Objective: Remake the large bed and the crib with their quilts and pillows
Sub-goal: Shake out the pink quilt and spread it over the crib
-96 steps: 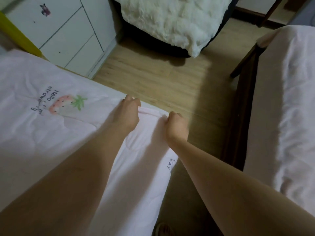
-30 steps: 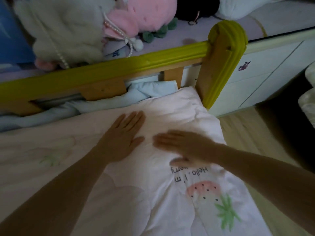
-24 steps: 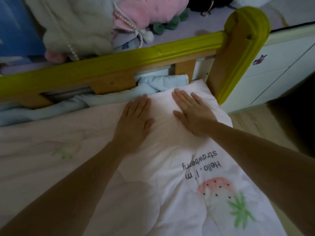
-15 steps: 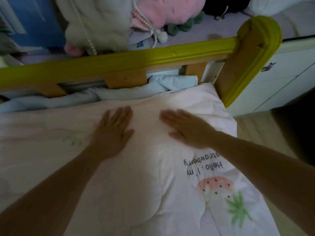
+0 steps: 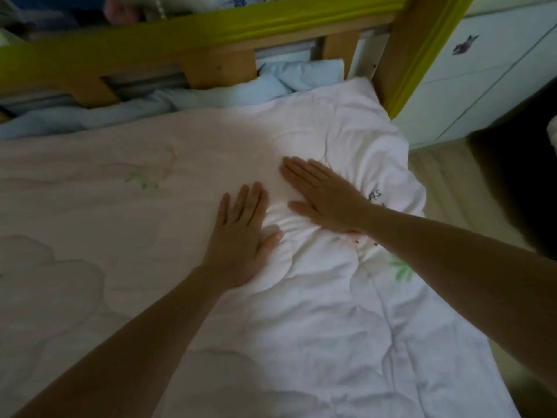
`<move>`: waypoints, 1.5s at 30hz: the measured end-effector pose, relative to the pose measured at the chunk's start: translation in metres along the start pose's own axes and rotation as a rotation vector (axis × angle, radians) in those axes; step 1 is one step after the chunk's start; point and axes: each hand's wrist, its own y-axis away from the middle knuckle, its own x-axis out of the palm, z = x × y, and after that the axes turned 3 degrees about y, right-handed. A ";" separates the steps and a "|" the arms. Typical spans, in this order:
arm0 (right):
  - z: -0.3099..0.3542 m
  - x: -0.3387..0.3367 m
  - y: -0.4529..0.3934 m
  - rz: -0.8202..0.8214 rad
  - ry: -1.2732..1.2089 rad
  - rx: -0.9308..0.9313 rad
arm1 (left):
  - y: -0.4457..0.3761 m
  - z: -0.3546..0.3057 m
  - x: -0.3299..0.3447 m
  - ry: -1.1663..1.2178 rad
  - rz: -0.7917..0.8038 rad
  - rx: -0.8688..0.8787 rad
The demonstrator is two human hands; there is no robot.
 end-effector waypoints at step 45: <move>0.244 -0.036 -0.041 0.119 0.025 -0.513 | 0.208 0.037 -0.046 0.174 -0.154 -1.219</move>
